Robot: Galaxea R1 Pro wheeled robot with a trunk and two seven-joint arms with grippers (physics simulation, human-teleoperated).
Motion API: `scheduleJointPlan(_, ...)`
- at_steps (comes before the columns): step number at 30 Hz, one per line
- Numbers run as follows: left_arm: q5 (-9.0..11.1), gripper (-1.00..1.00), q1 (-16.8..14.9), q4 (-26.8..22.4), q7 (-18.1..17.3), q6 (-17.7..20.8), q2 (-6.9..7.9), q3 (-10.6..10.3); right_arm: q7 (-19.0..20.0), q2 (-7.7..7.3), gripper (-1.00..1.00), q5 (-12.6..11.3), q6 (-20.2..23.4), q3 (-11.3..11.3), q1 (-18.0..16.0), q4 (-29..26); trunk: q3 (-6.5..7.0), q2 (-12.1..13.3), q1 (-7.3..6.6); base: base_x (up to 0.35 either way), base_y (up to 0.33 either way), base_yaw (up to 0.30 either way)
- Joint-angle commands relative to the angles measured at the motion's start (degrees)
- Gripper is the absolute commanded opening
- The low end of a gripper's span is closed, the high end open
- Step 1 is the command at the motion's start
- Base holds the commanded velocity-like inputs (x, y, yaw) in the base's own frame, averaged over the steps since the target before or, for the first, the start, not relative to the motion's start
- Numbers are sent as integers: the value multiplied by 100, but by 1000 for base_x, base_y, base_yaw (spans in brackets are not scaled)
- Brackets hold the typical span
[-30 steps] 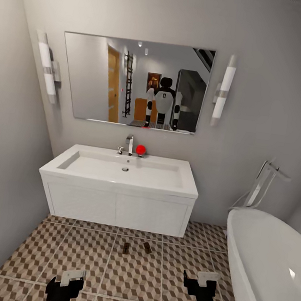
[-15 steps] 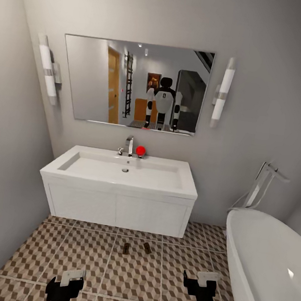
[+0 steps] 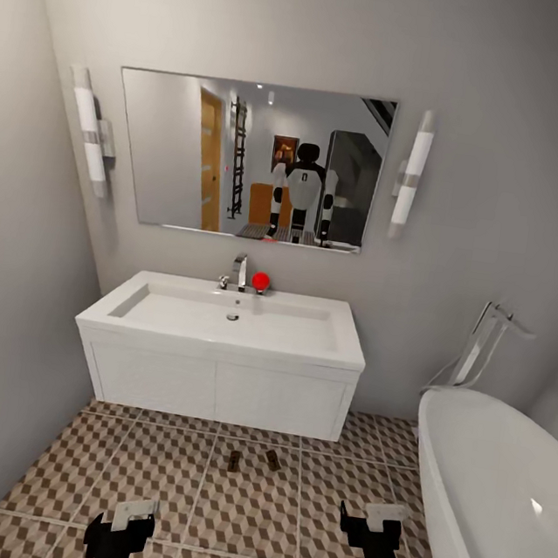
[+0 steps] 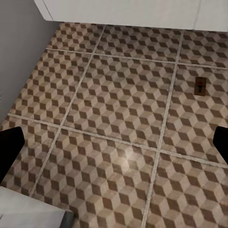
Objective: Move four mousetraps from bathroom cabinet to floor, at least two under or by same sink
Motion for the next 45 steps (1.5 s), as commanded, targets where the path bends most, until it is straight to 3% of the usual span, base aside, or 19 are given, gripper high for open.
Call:
scheduleJointPlan(1,12,100,-10,22,17,-24,-8,-41,-7,0,100,-58,-14,52,-5,3,7,32,-20,0,0,0)
scheduleJointPlan(18,12,100,-10,22,17,-24,7,-38,-8,0,100,-58,-15,52,-5,3,313,713,-393,0,0,0)
scheduleJointPlan(45,12,100,-10,22,17,-24,13,-41,-8,0,100,-58,-17,52,-5,2,313,713,-393,0,0,0)
